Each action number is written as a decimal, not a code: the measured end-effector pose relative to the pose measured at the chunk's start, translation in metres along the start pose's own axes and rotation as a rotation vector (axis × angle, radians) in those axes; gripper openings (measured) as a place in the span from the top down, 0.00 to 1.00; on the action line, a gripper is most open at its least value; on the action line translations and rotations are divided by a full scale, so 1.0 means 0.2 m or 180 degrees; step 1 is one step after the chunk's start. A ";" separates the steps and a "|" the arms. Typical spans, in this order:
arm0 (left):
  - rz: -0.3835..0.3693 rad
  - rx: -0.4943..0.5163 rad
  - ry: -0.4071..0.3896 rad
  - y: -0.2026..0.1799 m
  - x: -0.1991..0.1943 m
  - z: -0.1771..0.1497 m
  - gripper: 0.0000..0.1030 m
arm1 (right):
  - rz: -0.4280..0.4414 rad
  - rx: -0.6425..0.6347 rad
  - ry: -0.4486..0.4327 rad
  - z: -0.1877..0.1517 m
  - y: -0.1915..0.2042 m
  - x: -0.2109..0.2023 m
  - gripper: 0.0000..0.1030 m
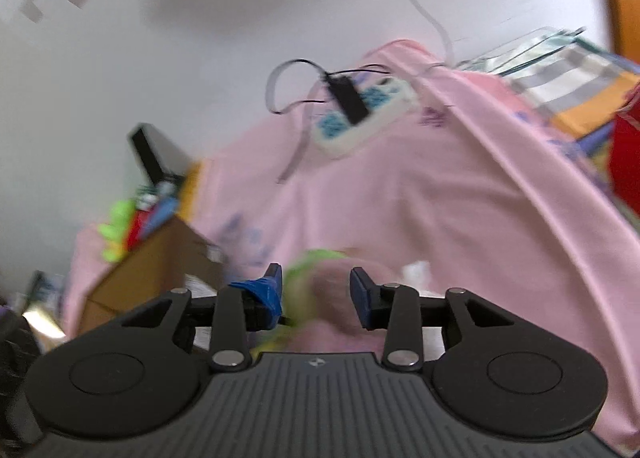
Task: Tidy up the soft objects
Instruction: 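Carry the teddy bear into the cardboard box and open the right gripper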
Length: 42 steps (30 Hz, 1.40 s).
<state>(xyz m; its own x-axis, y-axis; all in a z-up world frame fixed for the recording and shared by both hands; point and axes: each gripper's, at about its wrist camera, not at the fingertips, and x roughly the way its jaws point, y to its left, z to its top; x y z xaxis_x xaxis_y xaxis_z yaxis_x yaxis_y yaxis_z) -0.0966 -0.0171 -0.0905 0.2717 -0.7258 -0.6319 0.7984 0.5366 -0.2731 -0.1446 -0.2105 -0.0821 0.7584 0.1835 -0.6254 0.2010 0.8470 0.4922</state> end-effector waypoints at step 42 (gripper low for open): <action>0.0928 -0.0127 -0.1161 0.28 -0.77 0.16 0.70 | 0.1553 -0.0279 -0.0262 0.22 0.57 0.10 0.85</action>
<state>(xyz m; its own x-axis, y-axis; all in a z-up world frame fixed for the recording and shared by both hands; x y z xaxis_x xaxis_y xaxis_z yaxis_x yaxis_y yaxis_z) -0.0767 0.1115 0.0142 0.6584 -0.6423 -0.3923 0.6413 0.7516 -0.1543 -0.0795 -0.1327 -0.0129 0.7982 0.5315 -0.2836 -0.2394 0.7118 0.6603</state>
